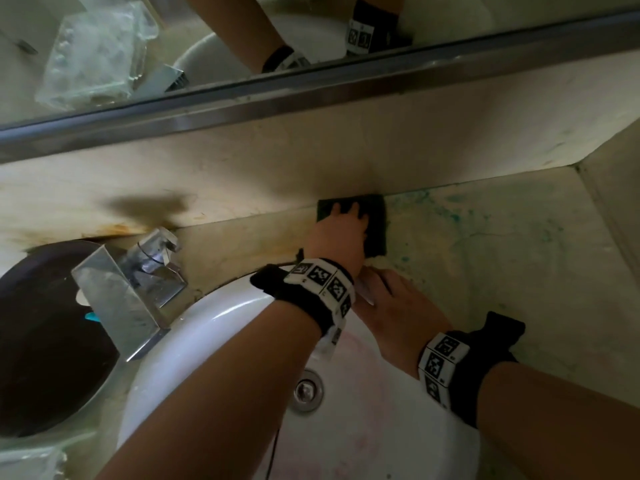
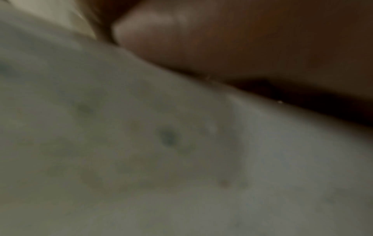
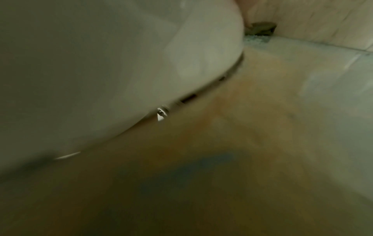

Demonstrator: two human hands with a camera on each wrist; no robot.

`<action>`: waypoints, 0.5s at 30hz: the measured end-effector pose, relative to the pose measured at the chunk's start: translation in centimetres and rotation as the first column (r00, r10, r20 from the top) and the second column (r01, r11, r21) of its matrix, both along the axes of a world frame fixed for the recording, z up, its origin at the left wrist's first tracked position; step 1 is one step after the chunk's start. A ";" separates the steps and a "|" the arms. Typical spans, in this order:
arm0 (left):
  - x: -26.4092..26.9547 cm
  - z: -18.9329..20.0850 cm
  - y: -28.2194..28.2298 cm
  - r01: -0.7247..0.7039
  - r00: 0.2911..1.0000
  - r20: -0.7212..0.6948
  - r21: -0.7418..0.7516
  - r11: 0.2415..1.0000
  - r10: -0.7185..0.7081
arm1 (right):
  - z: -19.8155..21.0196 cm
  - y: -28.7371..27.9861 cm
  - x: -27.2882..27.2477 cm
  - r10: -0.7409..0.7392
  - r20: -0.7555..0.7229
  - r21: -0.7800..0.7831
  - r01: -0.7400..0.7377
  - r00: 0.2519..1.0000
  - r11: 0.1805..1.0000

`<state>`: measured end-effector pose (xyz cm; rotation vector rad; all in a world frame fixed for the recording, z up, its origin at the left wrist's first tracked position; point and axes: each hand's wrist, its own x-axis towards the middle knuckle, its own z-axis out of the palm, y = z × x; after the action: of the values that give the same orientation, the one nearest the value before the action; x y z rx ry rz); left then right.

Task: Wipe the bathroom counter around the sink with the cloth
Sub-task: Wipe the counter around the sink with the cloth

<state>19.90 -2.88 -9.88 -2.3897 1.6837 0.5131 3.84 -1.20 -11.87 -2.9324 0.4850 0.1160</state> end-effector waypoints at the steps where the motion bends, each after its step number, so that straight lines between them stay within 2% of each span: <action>1: 0.7 0.0 0.6 0.003 1.000 -0.002 -0.001 1.000 -0.003 | 0.0 0.0 0.0 -0.006 -0.006 -0.006 0.006 1.000 1.000; 5: 3.5 -0.1 4.3 -0.154 0.988 -0.009 -0.017 0.988 0.153 | -0.2 0.0 0.0 -0.024 -0.013 -0.032 0.024 1.000 0.999; 7: 3.6 0.1 5.0 -0.182 0.983 0.004 0.000 0.983 0.182 | -0.1 0.0 -0.1 -0.026 -0.010 -0.036 0.026 1.000 0.999; 13: 3.8 1.2 6.1 -0.110 0.990 0.099 0.143 0.984 0.096 | 0.5 0.7 -1.1 -0.036 -0.018 -0.030 0.036 0.999 0.999; 15: 3.9 1.5 6.2 -0.104 0.990 0.112 0.141 0.985 0.089 | 0.6 1.0 -2.6 -0.072 -0.027 -0.037 0.071 0.997 0.997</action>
<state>23.79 3.28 -8.40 -2.3570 1.4404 0.4968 1.25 -0.23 -11.27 -2.9482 0.6015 0.1419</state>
